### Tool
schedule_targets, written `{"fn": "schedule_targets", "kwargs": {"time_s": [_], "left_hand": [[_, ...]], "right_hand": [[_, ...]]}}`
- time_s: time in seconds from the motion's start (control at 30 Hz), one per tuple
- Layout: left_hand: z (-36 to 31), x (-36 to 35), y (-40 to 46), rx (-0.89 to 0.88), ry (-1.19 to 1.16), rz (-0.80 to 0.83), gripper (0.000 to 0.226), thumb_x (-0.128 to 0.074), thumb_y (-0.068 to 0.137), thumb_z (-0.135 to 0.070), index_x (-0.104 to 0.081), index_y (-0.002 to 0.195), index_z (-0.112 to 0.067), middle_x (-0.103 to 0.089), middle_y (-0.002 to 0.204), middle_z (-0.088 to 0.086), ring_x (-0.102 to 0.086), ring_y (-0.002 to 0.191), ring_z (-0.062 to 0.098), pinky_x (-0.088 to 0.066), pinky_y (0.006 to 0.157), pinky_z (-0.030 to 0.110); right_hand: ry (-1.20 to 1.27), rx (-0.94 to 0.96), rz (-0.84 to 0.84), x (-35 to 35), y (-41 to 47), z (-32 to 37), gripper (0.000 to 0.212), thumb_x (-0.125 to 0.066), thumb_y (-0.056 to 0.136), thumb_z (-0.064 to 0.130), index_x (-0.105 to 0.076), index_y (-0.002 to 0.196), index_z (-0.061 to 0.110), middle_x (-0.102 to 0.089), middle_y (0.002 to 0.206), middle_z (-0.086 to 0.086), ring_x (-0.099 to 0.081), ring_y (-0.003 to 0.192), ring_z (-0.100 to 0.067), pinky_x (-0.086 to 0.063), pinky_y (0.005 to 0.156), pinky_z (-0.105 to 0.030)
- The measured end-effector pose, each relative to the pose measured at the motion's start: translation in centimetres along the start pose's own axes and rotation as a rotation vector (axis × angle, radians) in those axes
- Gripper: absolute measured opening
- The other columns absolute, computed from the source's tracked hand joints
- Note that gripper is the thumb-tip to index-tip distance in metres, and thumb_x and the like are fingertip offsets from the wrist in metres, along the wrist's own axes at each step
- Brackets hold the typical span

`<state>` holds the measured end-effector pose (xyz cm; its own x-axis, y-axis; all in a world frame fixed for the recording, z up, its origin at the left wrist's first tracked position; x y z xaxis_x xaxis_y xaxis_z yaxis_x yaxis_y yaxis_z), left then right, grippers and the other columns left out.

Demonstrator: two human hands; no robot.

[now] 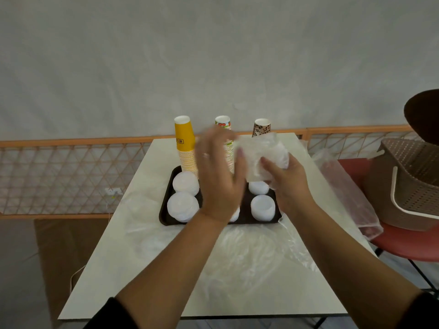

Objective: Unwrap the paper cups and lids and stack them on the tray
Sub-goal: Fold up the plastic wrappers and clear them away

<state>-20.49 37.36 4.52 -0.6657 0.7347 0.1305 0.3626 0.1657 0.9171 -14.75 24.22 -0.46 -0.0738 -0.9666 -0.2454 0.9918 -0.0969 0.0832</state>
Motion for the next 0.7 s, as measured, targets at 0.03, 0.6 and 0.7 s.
{"fn": "schedule_targets", "kwargs": {"time_s": [0.03, 0.6, 0.7], "left_hand": [[-1.1, -0.7, -0.9, -0.191, 0.022, 0.157, 0.022, -0.041, 0.095, -0.015, -0.057, 0.106, -0.004, -0.061, 0.109, 0.012, -0.052, 0.104, 0.024, -0.038, 0.096, 0.031], [4.0, -3.4, -1.5, 0.897, -0.500, 0.701, 0.015, -0.064, 0.088, -0.014, -0.066, 0.103, -0.016, -0.070, 0.105, 0.013, -0.065, 0.102, 0.030, -0.052, 0.093, 0.045], [4.2, -3.3, -1.6, 0.954, -0.494, 0.626, 0.020, -0.060, 0.090, -0.011, -0.065, 0.110, -0.007, -0.068, 0.107, 0.016, -0.065, 0.102, 0.030, -0.056, 0.086, 0.038]], "right_hand": [[-0.041, 0.026, -0.020, 0.2, 0.1, 0.0, 0.026, -0.070, 0.075, 0.020, -0.062, 0.097, 0.008, -0.068, 0.094, -0.016, -0.063, 0.086, -0.026, -0.051, 0.074, -0.043], [0.015, 0.092, 0.294, 0.4, 0.2, 0.8, 0.017, -0.062, 0.086, 0.014, -0.063, 0.103, 0.008, -0.068, 0.093, -0.009, -0.065, 0.086, -0.020, -0.053, 0.073, -0.032], [-0.301, 0.254, 0.125, 0.7, 0.4, 1.1, 0.027, -0.068, 0.086, 0.020, -0.058, 0.111, 0.023, -0.063, 0.108, -0.001, -0.062, 0.096, -0.014, -0.051, 0.079, -0.030]]}}
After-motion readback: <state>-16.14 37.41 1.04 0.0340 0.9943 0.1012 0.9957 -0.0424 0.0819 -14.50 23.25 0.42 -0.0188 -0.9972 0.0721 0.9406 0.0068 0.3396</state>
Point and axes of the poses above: each hand's wrist, its own y-axis towards the middle knuckle, its own x-axis out of the back of the hand, z = x × y, the point moved 3 cm from there along y, towards the middle knuckle
